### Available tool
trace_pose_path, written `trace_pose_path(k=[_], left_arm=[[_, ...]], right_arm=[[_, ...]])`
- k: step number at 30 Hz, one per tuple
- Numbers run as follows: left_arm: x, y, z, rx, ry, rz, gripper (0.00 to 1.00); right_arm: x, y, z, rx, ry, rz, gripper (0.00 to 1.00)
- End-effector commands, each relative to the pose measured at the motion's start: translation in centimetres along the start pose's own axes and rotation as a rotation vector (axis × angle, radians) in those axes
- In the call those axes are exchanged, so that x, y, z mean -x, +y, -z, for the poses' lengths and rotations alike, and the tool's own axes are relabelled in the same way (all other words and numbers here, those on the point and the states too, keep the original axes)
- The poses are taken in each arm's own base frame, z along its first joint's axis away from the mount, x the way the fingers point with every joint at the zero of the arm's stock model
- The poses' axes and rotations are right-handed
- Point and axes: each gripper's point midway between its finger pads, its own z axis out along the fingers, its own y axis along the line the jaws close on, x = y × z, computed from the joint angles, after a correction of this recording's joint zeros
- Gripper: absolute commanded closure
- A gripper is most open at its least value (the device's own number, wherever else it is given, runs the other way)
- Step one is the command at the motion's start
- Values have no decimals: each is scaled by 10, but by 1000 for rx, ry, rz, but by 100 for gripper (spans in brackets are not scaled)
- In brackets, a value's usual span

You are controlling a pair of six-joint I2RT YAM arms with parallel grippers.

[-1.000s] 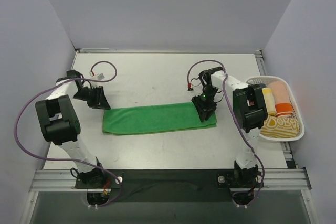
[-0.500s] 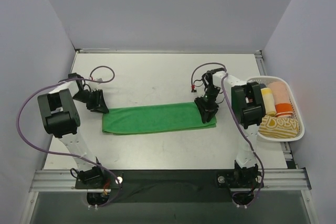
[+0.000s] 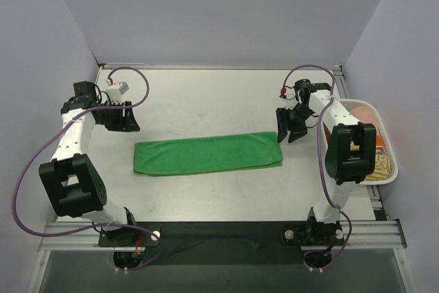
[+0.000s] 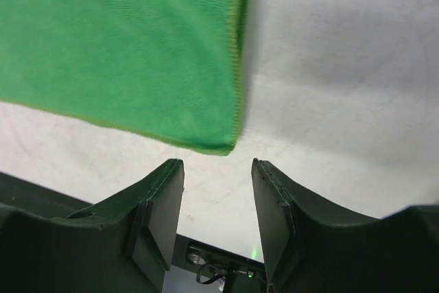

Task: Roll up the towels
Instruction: Fold the towel

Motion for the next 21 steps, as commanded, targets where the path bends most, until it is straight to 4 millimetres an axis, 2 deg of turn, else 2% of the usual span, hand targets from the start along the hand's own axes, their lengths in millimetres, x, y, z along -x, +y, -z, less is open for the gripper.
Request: trace_pose_path(k=[1,6,11,21], left_arm=[[1,-1,6,25,-29,-51,39],[4,-4,12,36,-43,-65,38],[-5,-2,9,45,-22,-53,38],[-14,-1,8,52,-4,-47,38]], right_arm=[[-20,-16,-18,-89,74,-87,55],[-26,-20,-37,-93,106,-122,56],[-33,-19,-54,-75,149,-131,56],[-38,-1,-74,-44,212,-88,59]])
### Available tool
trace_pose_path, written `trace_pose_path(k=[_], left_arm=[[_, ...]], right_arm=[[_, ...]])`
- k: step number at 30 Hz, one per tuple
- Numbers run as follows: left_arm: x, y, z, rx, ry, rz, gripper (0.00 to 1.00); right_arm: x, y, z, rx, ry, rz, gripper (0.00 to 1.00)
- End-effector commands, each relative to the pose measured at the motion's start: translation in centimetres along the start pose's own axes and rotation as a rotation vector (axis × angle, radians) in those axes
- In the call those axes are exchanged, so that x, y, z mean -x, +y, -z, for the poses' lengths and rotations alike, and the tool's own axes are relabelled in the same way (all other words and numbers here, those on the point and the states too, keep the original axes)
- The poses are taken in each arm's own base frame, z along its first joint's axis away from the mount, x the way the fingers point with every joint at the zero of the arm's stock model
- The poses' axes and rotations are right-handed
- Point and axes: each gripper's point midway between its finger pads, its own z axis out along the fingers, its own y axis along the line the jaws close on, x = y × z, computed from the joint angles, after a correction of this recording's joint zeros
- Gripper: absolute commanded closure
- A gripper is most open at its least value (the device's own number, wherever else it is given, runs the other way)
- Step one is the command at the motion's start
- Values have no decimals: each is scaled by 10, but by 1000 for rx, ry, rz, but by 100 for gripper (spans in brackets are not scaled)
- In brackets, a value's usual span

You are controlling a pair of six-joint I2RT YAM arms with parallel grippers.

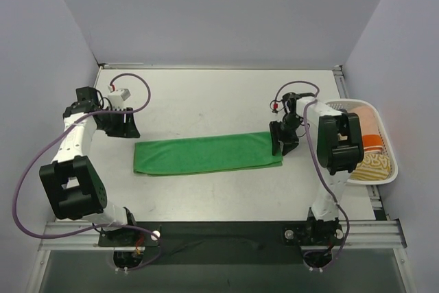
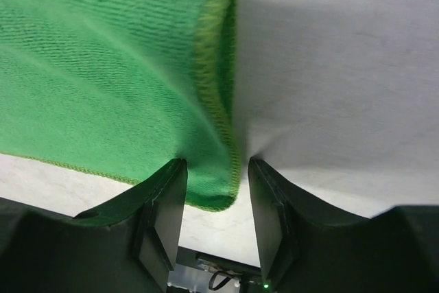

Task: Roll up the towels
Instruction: Fold the towel

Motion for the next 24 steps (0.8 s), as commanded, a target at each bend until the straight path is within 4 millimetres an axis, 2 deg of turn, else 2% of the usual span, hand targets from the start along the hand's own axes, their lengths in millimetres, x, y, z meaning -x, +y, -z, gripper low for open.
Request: trace_pose_path(k=[1,6,9,12,13,17,20,21,23,24], left_arm=[[8,-1,9,23,-46,-42,38],[5,-1,9,24,-42,-39,38],[5,0,8,29,-40,-34,38],[6,-1,8,24,-43,-33,38],[7,-7,8,-13,-51,-41,38],[-3,-36,8,-111,-20,-122,38],[-18,-61,3,-169,29,-185,38],[-28,-67,0,-187,54,-189,38],[-38,-78,-4,-210,79,-210,39],[-49,-84,-9,-228,110,-212,40]], right_arm=[[-8,12,-10,-6,56,32,59],[-8,19,-12,-11,65,60,60],[-8,17,-11,-33,73,65,66],[-9,9,-10,-62,91,70,86],[-9,7,-11,-62,99,67,100],[-9,-14,3,-63,75,55,100],[-4,-19,23,-56,22,65,100],[-1,-19,30,-53,6,69,100],[4,-15,43,-43,-30,96,100],[4,-12,48,-31,-33,100,100]])
